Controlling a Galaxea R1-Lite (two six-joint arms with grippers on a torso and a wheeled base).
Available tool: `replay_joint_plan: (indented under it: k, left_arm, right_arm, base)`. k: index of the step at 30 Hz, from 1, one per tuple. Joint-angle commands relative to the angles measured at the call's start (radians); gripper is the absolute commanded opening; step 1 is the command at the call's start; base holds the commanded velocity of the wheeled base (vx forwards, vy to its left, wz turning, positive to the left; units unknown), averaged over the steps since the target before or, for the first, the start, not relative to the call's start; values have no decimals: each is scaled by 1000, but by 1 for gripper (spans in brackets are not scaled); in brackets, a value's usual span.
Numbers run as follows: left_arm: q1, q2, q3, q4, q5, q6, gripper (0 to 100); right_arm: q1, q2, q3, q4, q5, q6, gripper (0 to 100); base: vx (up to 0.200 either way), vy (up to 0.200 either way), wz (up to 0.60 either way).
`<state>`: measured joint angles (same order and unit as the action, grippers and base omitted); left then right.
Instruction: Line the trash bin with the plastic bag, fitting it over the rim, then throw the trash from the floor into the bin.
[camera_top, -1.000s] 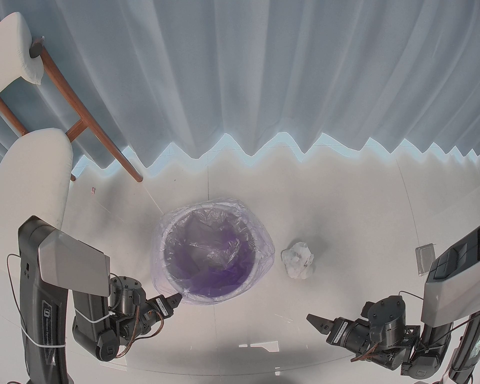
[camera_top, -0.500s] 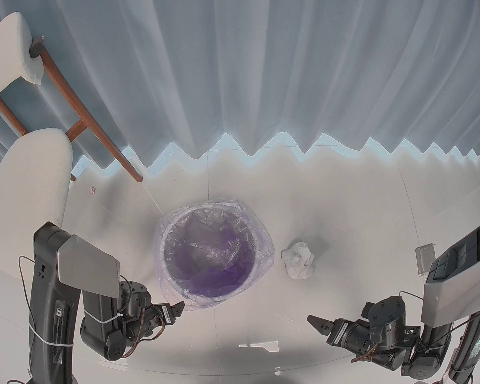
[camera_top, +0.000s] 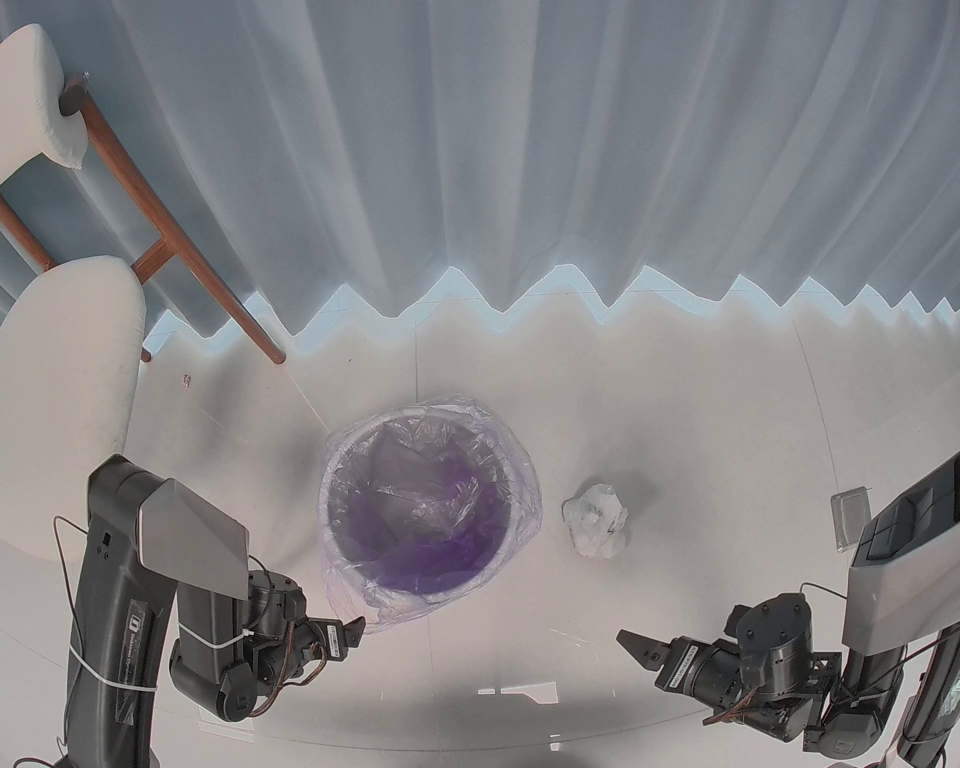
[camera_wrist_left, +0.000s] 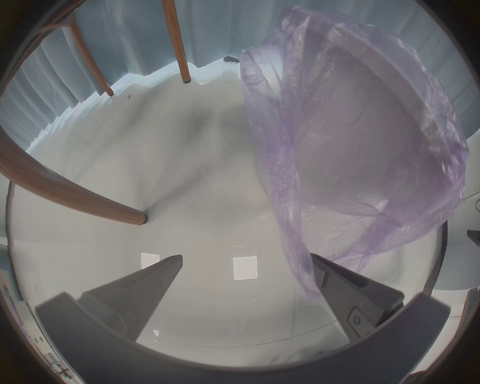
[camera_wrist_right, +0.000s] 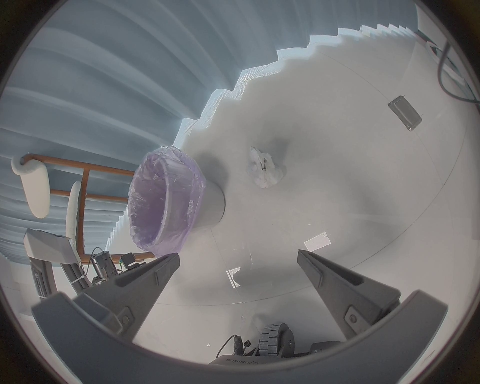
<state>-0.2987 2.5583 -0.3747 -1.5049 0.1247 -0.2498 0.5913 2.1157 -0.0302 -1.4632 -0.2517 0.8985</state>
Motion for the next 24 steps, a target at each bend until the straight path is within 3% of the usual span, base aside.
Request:
replay_joint_plan:
  k: [1, 24]
  left_arm:
    - [6, 25, -4, 0, 0, 14, 100]
    - [-5, -29, -38, -3, -5, 47, 100]
  right_arm:
    - [1, 1, 1, 0, 0, 0, 100]
    - [-1, 10, 3, -2, -14, 0, 100]
  base:
    - [0, 0, 0]
    - [0, 0, 0]
